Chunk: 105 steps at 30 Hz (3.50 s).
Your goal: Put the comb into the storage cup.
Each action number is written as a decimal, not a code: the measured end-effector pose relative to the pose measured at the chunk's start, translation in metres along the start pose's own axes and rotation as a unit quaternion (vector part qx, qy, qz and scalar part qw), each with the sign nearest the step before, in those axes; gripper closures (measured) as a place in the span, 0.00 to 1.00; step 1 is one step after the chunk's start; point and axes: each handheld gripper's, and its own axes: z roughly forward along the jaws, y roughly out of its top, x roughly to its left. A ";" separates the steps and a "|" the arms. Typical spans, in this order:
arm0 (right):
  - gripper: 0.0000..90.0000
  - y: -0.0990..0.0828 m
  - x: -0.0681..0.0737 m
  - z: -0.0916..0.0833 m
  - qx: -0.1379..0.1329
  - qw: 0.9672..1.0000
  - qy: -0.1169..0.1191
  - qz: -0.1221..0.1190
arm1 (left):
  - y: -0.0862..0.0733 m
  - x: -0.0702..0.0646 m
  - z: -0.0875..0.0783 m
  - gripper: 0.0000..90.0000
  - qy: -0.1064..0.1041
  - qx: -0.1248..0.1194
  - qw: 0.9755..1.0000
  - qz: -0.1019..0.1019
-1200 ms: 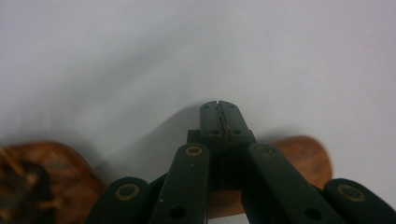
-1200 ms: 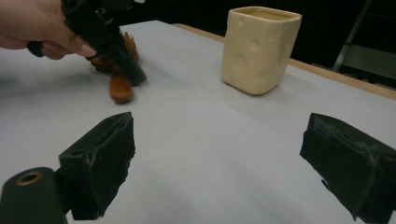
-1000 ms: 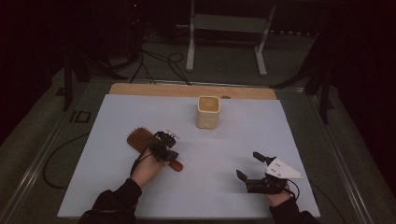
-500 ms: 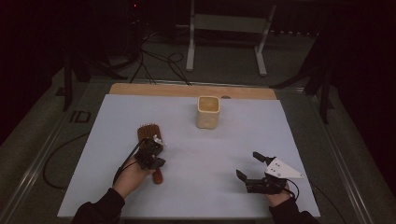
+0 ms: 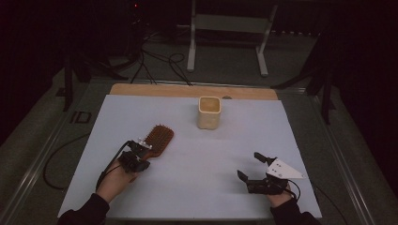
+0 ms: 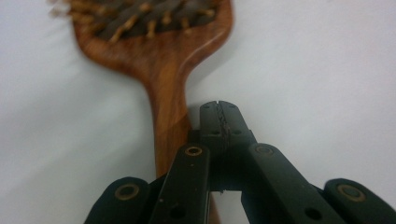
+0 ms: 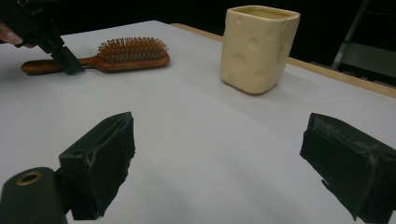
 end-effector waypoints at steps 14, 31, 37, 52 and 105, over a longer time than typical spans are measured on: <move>0.10 0.000 0.000 0.000 -0.001 1.000 0.000 0.002 | -0.012 0.026 -0.011 1.00 0.028 0.013 0.999 -0.015; 0.10 0.000 0.000 0.000 0.000 1.000 0.000 0.002 | -0.016 0.038 -0.045 1.00 0.012 -0.007 1.000 0.017; 0.10 0.000 0.000 0.001 0.000 1.000 0.000 0.002 | -0.014 0.040 -0.055 0.99 0.001 -0.019 0.999 0.041; 0.10 0.000 0.000 0.002 0.002 1.000 0.002 0.002 | -0.001 0.043 -0.070 0.51 -0.014 -0.035 0.996 0.079; 0.10 0.000 0.000 0.002 0.003 1.000 0.004 -0.001 | 0.027 0.054 -0.003 0.19 -0.043 0.035 0.987 0.149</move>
